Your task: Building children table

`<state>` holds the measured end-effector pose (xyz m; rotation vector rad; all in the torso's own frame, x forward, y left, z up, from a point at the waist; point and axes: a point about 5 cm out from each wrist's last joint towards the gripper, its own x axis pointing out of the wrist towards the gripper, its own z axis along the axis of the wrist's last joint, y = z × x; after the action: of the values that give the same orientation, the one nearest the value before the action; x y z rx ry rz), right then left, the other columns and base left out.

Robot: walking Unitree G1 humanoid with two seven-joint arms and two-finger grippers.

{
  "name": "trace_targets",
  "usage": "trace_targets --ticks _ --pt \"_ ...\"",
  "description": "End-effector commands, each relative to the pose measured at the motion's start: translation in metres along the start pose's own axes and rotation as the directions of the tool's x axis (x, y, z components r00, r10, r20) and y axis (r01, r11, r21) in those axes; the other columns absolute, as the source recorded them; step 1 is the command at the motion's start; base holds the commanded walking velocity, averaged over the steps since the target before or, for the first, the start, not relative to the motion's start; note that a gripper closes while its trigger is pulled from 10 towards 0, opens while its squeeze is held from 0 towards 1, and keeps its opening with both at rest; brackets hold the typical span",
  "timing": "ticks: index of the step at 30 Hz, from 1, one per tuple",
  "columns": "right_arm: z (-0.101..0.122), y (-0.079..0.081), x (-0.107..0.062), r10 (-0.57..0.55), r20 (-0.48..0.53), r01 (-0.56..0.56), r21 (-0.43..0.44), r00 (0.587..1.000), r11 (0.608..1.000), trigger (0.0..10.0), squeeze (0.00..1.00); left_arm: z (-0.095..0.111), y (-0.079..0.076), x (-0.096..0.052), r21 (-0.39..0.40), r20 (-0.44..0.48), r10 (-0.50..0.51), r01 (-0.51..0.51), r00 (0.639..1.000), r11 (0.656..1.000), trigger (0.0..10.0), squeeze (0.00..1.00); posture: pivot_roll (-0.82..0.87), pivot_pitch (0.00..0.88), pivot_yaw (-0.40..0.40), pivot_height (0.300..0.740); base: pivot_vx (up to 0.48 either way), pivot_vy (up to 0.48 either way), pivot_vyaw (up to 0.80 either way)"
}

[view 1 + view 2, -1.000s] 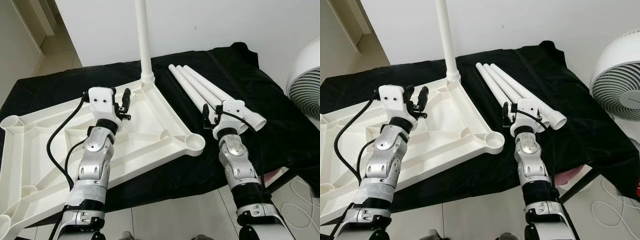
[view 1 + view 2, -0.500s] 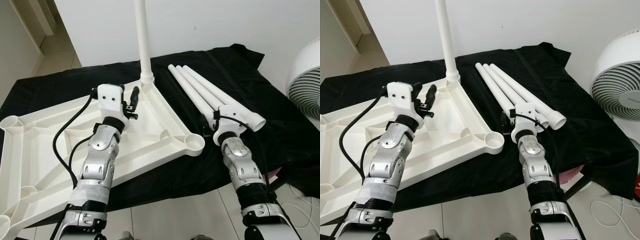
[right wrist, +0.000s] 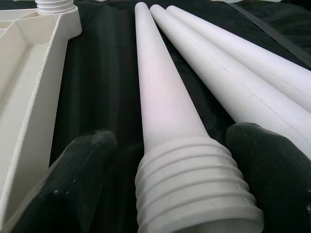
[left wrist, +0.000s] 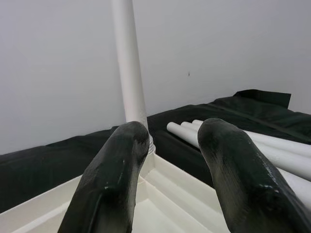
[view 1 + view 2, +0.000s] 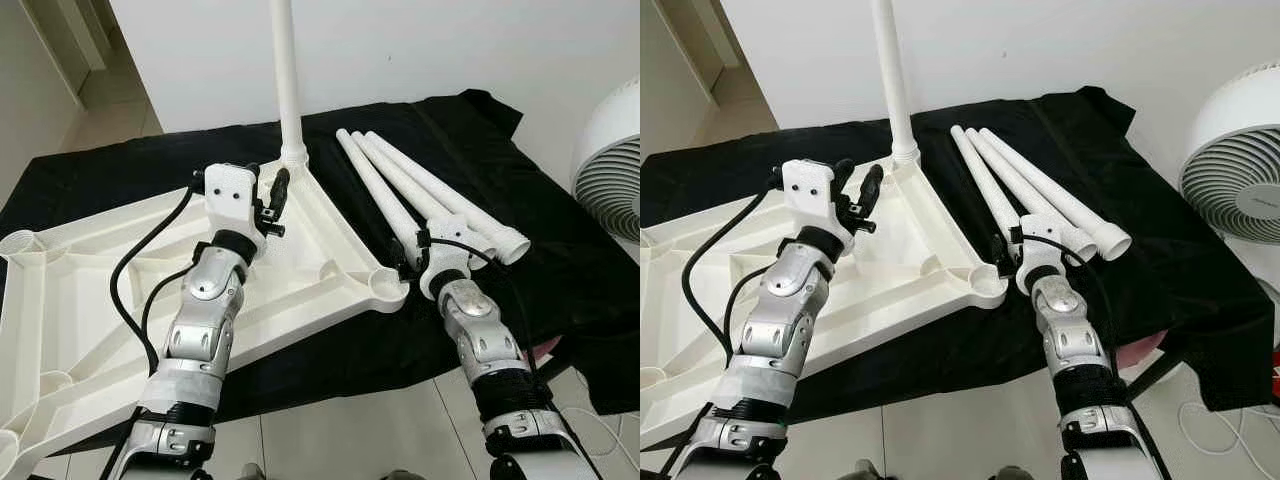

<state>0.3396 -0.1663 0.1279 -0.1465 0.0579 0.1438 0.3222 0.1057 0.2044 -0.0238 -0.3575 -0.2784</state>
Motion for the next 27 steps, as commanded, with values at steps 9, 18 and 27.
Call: trace_targets --ticks 9,18,27 --pt "-0.008 0.006 0.005 -0.001 -0.039 0.002 0.020 0.999 1.000 10.0 0.00 -0.002 -0.004 0.000 0.018 -0.019 -0.046 0.047 0.999 0.999 10.0 0.00 -0.12 0.011 0.094 0.740 0.000 0.000 0.00" --pt "-0.011 0.002 0.015 0.004 -0.063 -0.003 0.017 0.998 1.000 10.0 0.00 -0.003 -0.008 0.000 0.038 -0.021 -0.062 0.063 0.998 0.997 10.0 0.00 -0.12 0.000 0.092 0.740 0.000 0.000 0.00" --pt "-0.017 -0.004 0.018 0.032 -0.097 -0.029 0.032 0.995 0.999 10.0 0.00 -0.001 -0.008 0.000 0.045 -0.018 -0.051 0.052 0.999 0.998 10.0 0.00 -0.10 0.000 0.083 0.740 0.000 0.000 0.00"
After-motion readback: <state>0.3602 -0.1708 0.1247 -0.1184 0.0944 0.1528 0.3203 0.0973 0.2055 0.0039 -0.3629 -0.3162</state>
